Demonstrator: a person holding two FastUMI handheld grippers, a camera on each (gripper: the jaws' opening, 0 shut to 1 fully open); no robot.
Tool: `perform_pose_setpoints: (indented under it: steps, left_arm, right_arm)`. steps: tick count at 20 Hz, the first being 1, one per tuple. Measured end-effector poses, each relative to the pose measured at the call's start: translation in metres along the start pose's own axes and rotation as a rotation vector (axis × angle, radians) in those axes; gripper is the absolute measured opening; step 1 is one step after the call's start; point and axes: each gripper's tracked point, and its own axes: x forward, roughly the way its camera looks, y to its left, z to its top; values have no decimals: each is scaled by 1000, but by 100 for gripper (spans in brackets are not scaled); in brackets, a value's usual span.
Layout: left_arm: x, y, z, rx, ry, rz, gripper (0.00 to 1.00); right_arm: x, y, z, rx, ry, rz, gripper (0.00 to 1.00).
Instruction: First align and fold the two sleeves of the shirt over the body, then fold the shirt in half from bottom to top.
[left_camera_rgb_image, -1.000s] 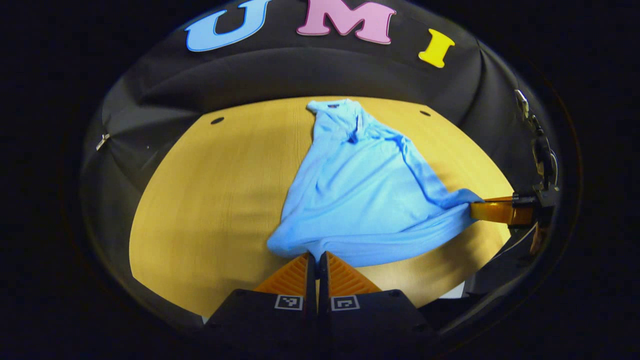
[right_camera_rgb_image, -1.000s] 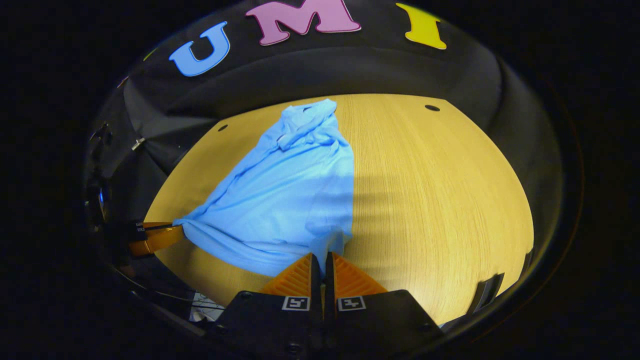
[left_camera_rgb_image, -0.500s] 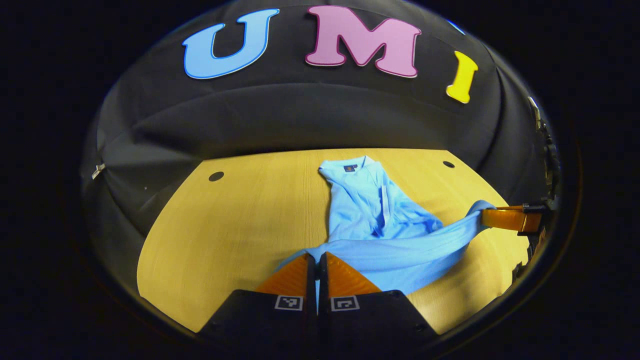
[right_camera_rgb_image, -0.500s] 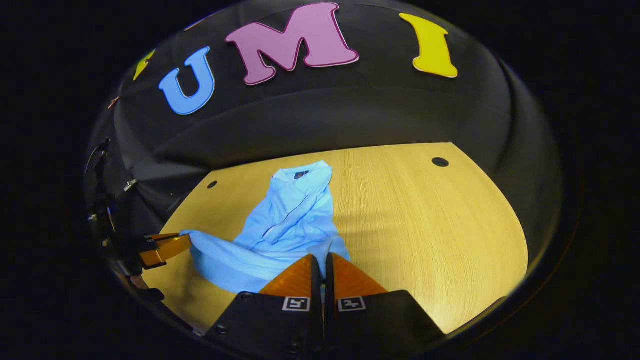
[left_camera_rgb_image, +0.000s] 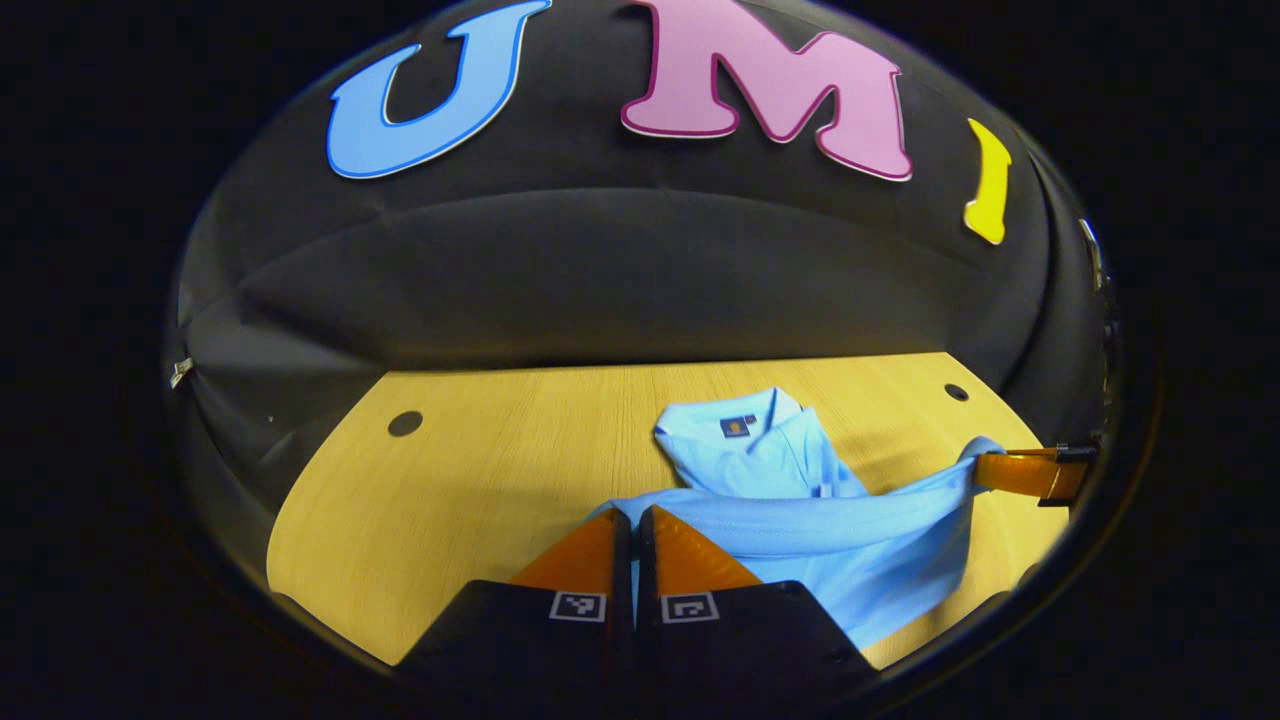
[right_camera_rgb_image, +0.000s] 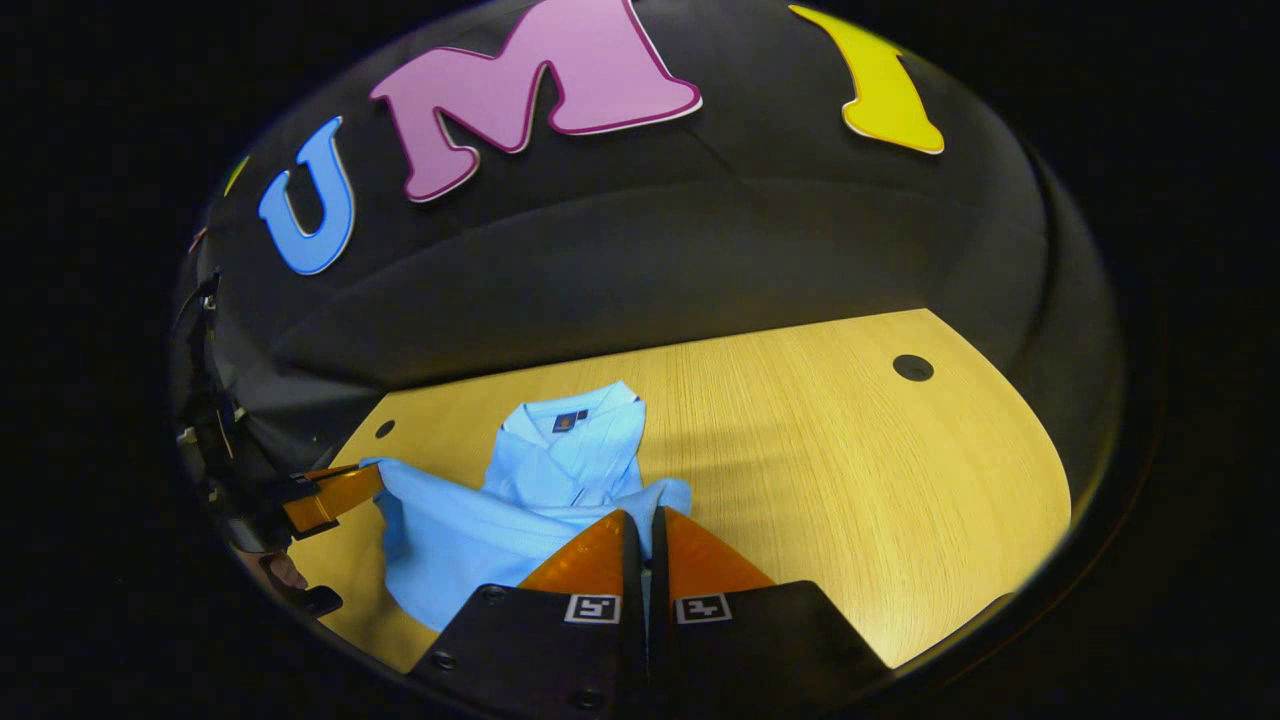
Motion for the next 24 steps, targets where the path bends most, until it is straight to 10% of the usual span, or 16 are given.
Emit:
perform_pose_setpoints:
  steps: [11,24]
  left_arm:
    - [122,2,22,10,11,46,6]
    - [149,3,-7,23,65,50,6]
  right_arm:
    - [135,-14,30,9,16,-39,5]
    - [168,-21,-4,-7,76,-100,5]
